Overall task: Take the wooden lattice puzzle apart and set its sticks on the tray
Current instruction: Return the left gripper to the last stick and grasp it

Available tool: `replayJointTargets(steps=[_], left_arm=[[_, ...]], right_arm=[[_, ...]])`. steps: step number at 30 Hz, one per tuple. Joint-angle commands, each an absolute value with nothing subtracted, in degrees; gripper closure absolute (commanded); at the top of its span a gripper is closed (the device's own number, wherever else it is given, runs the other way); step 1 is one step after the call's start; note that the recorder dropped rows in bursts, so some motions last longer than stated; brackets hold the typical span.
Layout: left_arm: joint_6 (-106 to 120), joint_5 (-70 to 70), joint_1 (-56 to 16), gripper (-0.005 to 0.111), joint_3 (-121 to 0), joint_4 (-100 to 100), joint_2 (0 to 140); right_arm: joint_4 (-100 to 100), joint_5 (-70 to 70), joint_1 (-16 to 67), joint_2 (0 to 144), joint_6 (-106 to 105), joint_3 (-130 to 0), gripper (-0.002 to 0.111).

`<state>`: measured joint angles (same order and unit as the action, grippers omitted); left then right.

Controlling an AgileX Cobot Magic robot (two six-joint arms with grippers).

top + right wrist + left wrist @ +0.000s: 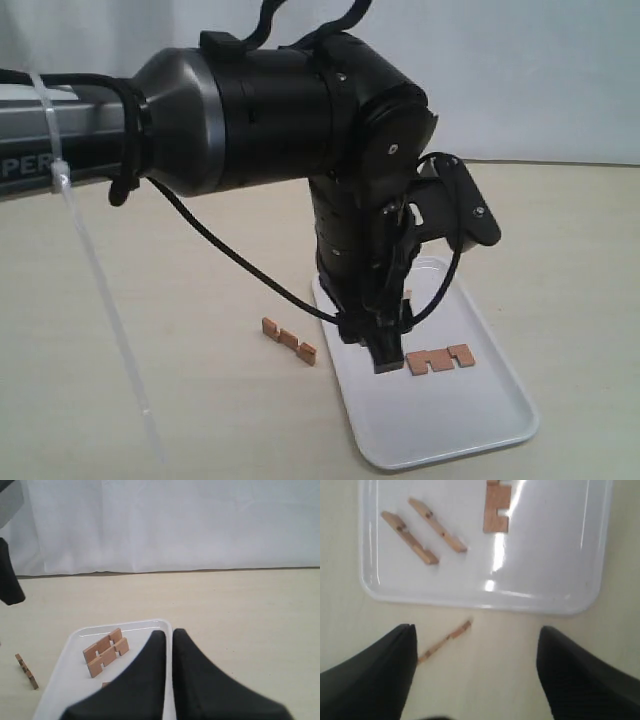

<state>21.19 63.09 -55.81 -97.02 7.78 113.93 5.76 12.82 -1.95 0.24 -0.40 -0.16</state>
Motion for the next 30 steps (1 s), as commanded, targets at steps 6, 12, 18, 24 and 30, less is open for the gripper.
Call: replayJointTargets(steps=[6,12,18,24,30], left_arm=[[31.84,67.62,-50.48,0.042,-97.37,4.57,113.82],[34.63,68.56,-47.32,0.042,-97.37,5.47,117.60],[47.17,69.55,-46.64,0.042,-97.37,6.15,124.49],[48.37,64.17,-46.64,0.053,-97.37,8.12,127.51],[51.20,61.17,-46.64,0.061,-97.37,6.62,127.62]], right_arm=[[5.30,12.97,-1.87,0.00,-0.84,0.00,0.104],[5.30,12.97,-1.87,0.00,-0.84,0.00,0.104],[5.30,12.97,-1.87,0.00,-0.84,0.00,0.104],[5.30,12.97,-1.87,0.00,-0.84,0.00,0.104],[5.30,12.97,-1.87,0.00,-0.84,0.00,0.104]])
